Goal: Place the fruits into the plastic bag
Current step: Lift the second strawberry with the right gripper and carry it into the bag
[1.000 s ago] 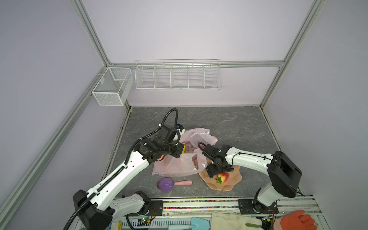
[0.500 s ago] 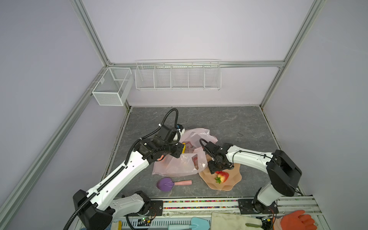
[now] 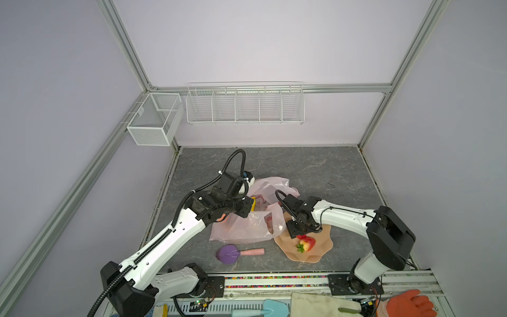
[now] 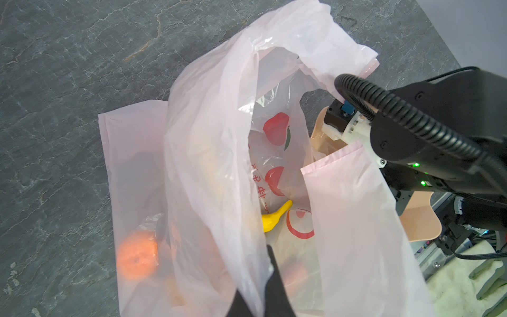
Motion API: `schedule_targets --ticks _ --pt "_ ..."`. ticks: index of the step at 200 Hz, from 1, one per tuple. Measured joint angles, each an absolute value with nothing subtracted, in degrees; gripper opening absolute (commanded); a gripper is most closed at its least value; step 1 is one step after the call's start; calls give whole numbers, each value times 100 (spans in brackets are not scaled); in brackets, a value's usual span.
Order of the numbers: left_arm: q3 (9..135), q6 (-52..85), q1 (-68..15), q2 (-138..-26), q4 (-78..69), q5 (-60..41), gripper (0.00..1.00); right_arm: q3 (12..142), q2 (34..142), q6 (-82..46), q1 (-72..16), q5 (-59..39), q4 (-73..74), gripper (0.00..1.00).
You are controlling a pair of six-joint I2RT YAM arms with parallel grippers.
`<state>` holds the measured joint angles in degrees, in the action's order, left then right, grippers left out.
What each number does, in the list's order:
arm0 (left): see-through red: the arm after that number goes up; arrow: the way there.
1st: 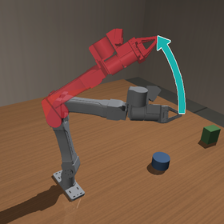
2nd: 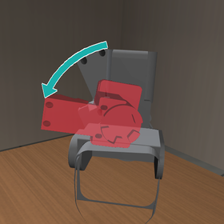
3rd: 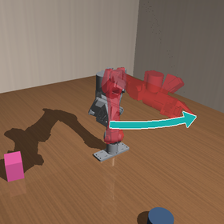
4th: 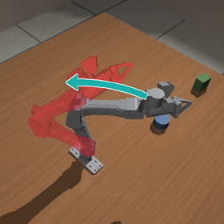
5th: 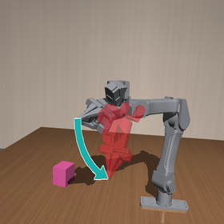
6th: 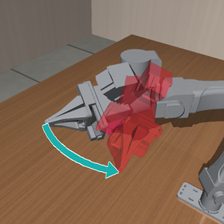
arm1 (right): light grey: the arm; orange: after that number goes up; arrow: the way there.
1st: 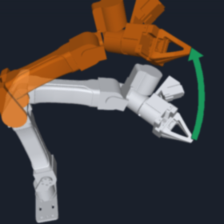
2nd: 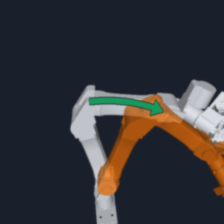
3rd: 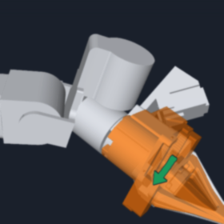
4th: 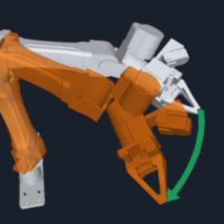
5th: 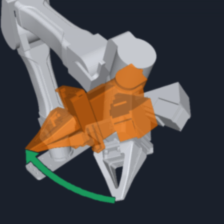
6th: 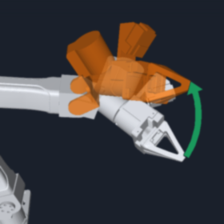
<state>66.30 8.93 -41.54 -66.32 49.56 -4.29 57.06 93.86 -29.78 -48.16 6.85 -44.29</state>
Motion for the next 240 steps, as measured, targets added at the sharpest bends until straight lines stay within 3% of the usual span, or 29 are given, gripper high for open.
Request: schedule_targets --ticks 74,142,240 --pt "6630 893 -4154 -6632 4956 -429 0 5712 9157 -2956 -4807 814 -4508 48" --pt "6630 893 -4154 -6632 4956 -432 0 5872 8221 -2764 -4807 921 -4556 47" --pt "6632 893 -4154 -6630 4958 -432 0 6423 8357 -2239 -4941 731 -4383 46"
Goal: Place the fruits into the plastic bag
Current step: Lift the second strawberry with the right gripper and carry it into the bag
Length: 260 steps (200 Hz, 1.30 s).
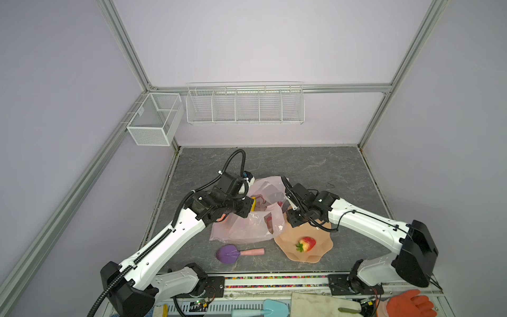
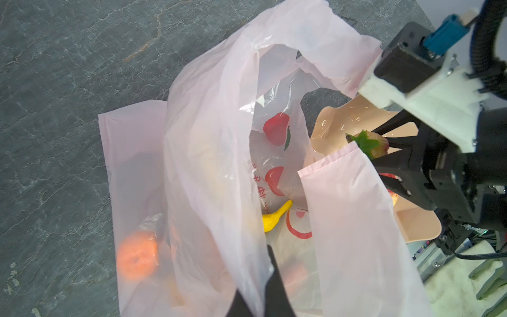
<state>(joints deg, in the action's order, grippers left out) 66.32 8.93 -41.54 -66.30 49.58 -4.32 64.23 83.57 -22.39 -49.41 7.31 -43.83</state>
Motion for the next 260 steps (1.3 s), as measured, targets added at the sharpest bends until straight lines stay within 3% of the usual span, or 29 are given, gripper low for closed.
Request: schedule_targets --ticks 115,197,260 --pt "6678 891 -4154 -6632 4982 -432 0 7234 9212 -2311 -5190 -40 -3682 46" --pt "6805 867 -4154 -6724 5002 -434 0 7070 9690 -3874 -5186 -996 -2416 44" --pt "6805 867 -4154 -6746 5002 -436 0 7581 10759 -4810 -5183 -1378 -1962 45"
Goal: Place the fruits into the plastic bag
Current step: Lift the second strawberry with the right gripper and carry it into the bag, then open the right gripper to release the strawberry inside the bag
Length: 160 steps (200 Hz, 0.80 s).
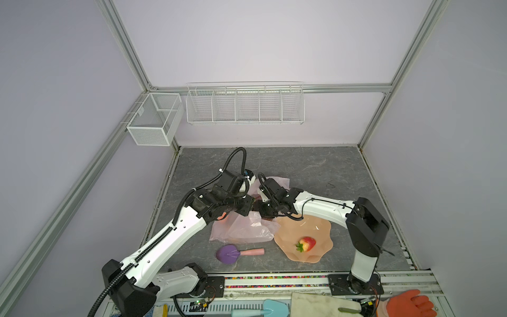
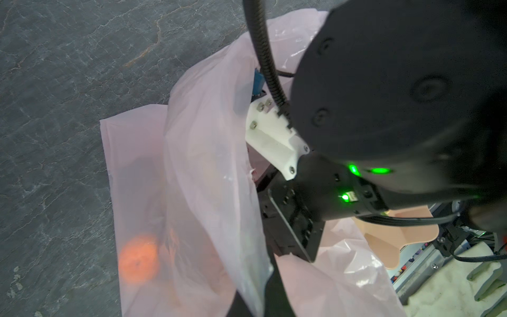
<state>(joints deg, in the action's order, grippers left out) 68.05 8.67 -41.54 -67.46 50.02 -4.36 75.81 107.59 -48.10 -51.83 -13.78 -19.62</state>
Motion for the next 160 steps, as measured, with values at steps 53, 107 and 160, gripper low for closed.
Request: schedule_targets --ticks 53,107,160 --pt "6805 867 -4154 -6746 5002 -434 0 7826 11203 -5472 -5192 -1551 -1809 63" --pt "6805 867 -4154 -6742 5000 -429 0 7867 11236 -5655 -5196 -1546 -1881 99" --pt "6805 869 -4154 -6740 5000 -392 0 7856 10862 -5470 -5186 -1369 -2237 92"
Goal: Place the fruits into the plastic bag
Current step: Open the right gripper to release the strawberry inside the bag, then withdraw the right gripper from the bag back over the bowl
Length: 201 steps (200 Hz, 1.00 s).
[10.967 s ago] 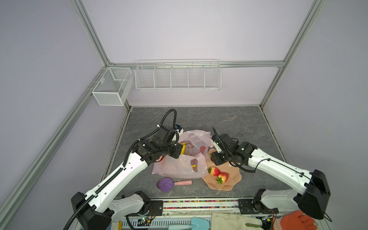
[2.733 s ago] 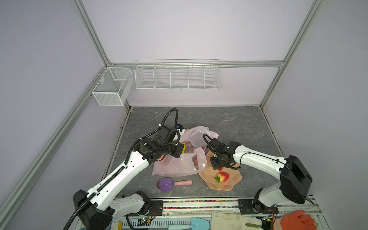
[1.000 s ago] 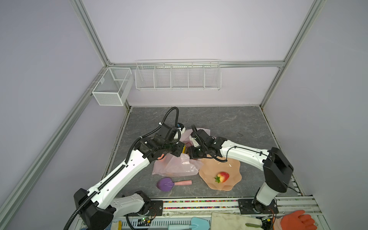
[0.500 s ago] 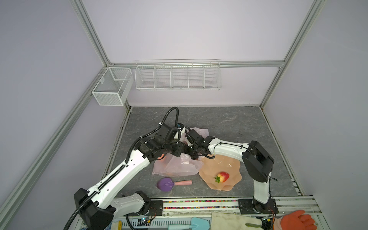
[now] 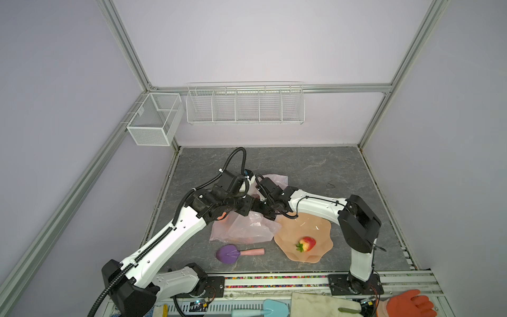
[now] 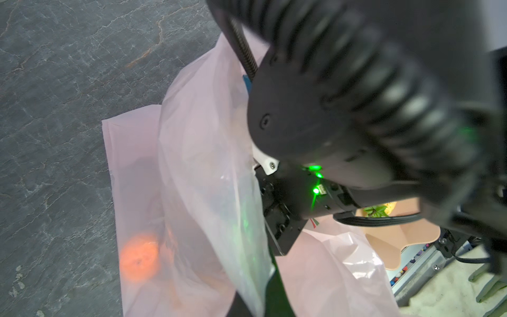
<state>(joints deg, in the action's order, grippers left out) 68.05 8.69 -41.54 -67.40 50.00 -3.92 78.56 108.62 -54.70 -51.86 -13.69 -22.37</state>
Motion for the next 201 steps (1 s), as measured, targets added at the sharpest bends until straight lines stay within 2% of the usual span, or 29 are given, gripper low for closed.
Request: schedule_targets --ticks 59,201 --pt "6799 871 -4154 -6733 4974 -390 0 7533 9880 -5188 -5146 -1024 -2665 89" --pt "6722 873 -4154 -6722 4934 -392 0 7277 8772 -4530 -4893 416 -4143 89"
